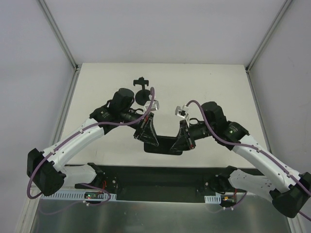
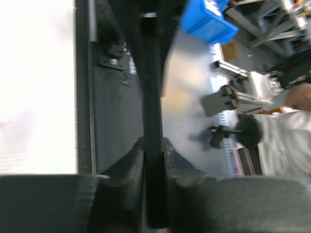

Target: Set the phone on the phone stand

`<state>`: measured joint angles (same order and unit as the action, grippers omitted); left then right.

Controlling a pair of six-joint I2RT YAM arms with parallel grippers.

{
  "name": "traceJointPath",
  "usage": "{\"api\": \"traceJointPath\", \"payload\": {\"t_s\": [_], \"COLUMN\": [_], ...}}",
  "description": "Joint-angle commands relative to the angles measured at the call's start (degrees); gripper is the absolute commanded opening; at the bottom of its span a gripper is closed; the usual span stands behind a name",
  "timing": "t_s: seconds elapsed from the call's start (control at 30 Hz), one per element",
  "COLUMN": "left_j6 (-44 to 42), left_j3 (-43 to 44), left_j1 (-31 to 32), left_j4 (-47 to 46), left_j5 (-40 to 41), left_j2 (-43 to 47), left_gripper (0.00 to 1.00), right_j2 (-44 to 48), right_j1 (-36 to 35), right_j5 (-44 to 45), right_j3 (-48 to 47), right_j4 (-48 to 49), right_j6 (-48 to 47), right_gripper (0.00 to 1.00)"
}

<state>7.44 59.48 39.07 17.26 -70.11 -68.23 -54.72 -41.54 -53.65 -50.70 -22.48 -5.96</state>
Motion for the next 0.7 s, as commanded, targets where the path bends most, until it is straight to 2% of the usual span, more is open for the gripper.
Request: {"api": "traceJointPath", "payload": {"t_s": [0.0,0.03,0.07,0.1,0.13,0.17,0.23,0.27,0.3,0.33,0.37,0.43,0.5,0.57,0.67], "left_j6": [-5.4,-5.86,-6.12,-6.3,-6.13,-5.6,-4.02,-2.19,-1.04,0.02,2.38,4.94,8.46,11.26,14.86], "left_j3": [0.28,0.19,0.02,-0.24,-0.77,-1.38,-3.57,-4.11,-4.63,-5.34,-5.6,-6.92,-7.62,-8.59,-10.35], "left_j1": [0.66,0.74,0.75,0.75,0.66,0.48,0.57,0.57,0.48,0.57,0.57,0.48,0.48,0.48,0.48], "left_j4": [1.37,1.99,1.82,1.82,1.47,-0.28,-3.62,-6.5,-7.66,-8.63,-9.95,-14.16,-18.46,-20.76,-26.47], "left_j5": [-0.58,2.84,13.14,17.42,21.9,26.81,28.09,28.09,27.66,26.87,25.47,22.3,21.16,20.98,20.89], "left_j2": [1.95,3.09,6.41,8.18,9.94,13.17,16.27,18.63,19.44,20.14,20.76,21.03,21.38,21.9,22.35], "left_gripper": [0.0,0.0,0.0,0.0,0.0,0.0,0.0,0.0,0.0,0.0,0.0,0.0,0.0,0.0,0.0], "right_j2": [-1.97,-2.32,-2.06,-1.88,-1.36,-1.01,1.35,2.15,2.94,3.73,3.57,0.95,-1.17,-2.32,-2.32], "right_j1": [0.06,0.14,0.14,0.14,0.14,0.23,0.32,0.32,0.23,0.23,0.06,0.05,0.05,-0.03,-0.03], "right_j5": [-1.4,1.76,6.75,17.77,22.75,26.02,26.94,26.32,26.14,25.88,25.53,21.76,17.2,16.65,15.95], "right_j3": [-6.78,-7.65,-7.49,-6.96,-4.26,-2.49,3.47,10.63,13.93,16.66,21.38,23.01,22.75,23.53,23.89], "right_j4": [7.01,7.01,7.1,7.88,11.2,14.01,23.74,37.46,44.64,58.72,65.48,79.79,84.77,90.84,92.01], "right_j6": [0.51,0.59,1.29,2.52,4.53,8.9,14.19,20.4,23.24,25.62,28.51,34.06,36.18,38.91,40.32], "right_gripper": [0.03,0.32,0.48,0.65,0.87,0.9,0.94,0.95,0.96,0.98,0.98,0.98,0.95,0.91,0.86]}}
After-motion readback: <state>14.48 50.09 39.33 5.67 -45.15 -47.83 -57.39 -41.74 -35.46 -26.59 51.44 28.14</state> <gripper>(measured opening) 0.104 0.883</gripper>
